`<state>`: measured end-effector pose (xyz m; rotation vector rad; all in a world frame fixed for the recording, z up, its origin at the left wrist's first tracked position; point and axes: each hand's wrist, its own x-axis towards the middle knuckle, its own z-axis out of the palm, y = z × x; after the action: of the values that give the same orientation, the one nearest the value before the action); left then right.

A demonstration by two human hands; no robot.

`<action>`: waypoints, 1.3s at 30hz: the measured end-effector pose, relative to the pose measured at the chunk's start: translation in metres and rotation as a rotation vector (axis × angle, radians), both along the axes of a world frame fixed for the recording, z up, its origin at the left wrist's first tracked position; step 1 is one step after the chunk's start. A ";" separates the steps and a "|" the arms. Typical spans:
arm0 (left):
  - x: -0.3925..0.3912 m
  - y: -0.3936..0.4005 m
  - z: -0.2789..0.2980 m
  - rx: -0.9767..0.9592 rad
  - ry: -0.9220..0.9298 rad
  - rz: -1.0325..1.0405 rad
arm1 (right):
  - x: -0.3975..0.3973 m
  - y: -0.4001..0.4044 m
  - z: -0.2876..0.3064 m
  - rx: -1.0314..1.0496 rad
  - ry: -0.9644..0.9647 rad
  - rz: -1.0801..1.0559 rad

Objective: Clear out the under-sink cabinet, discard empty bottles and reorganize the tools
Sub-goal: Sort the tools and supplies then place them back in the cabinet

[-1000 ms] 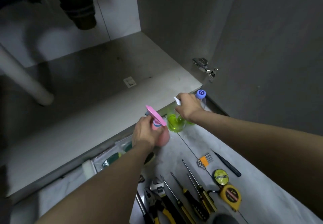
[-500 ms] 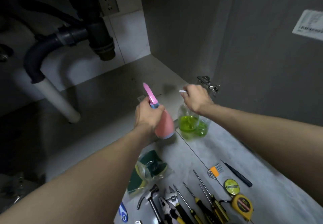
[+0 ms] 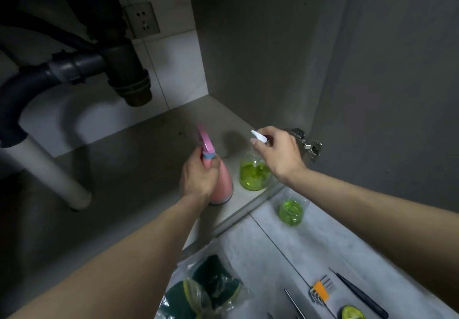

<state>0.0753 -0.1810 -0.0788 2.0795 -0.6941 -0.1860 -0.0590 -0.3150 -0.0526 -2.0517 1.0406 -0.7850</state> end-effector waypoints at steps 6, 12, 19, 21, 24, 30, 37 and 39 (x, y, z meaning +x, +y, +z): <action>0.014 0.002 -0.026 0.053 0.063 -0.091 | -0.010 -0.013 -0.036 0.042 0.155 0.157; 0.027 0.001 -0.051 0.057 0.122 -0.118 | -0.001 -0.025 -0.061 0.101 0.285 0.323; 0.048 -0.028 -0.051 0.040 0.279 -0.236 | 0.006 -0.035 -0.057 0.006 0.422 0.181; 0.044 -0.038 -0.047 0.040 0.245 -0.198 | 0.007 -0.033 -0.058 -0.058 0.469 0.033; 0.036 -0.057 -0.046 0.107 0.168 -0.106 | 0.009 -0.038 -0.058 -0.034 0.510 -0.010; 0.045 -0.092 -0.050 0.074 0.156 -0.123 | -0.001 -0.058 -0.053 0.080 0.464 0.178; 0.087 -0.138 -0.029 0.031 0.248 -0.370 | 0.020 -0.062 -0.047 -0.046 0.489 0.031; 0.099 -0.151 -0.020 0.077 0.258 -0.470 | 0.026 -0.061 -0.049 -0.058 0.482 0.013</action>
<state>0.1746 -0.3316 -0.0986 1.8876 -1.0155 -0.7402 -0.0326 -0.3756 -0.1017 -2.3575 1.2677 -0.3159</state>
